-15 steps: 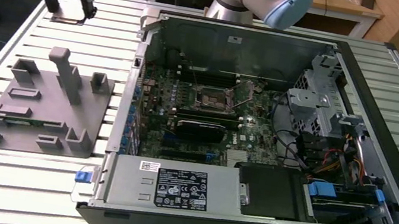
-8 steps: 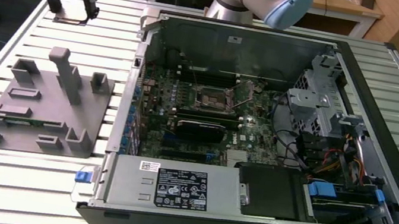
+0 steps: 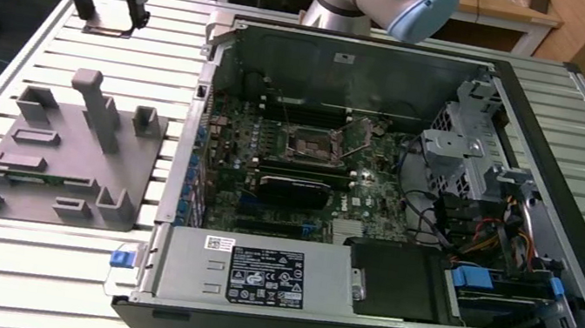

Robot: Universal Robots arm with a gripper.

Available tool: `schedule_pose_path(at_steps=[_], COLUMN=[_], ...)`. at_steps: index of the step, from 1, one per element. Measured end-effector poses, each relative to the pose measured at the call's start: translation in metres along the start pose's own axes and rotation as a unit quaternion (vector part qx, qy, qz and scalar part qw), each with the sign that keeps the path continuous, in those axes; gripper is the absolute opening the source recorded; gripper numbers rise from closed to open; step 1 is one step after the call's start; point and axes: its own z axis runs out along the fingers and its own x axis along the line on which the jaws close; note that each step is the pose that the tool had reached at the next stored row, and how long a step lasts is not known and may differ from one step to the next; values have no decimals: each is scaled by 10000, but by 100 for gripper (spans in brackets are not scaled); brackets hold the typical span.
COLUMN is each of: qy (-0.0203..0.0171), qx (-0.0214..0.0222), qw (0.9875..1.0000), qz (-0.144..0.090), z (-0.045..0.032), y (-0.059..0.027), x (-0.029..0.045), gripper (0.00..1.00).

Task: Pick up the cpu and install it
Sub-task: 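Pick up the cpu and move it towards the insertion slot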

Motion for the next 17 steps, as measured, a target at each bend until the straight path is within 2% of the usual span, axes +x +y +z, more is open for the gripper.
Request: schedule_pose_path(at_steps=[17], qy=[0], qx=[0], qw=[10000], qz=[0], z=[2], y=[1], x=[-74], gripper=[53])
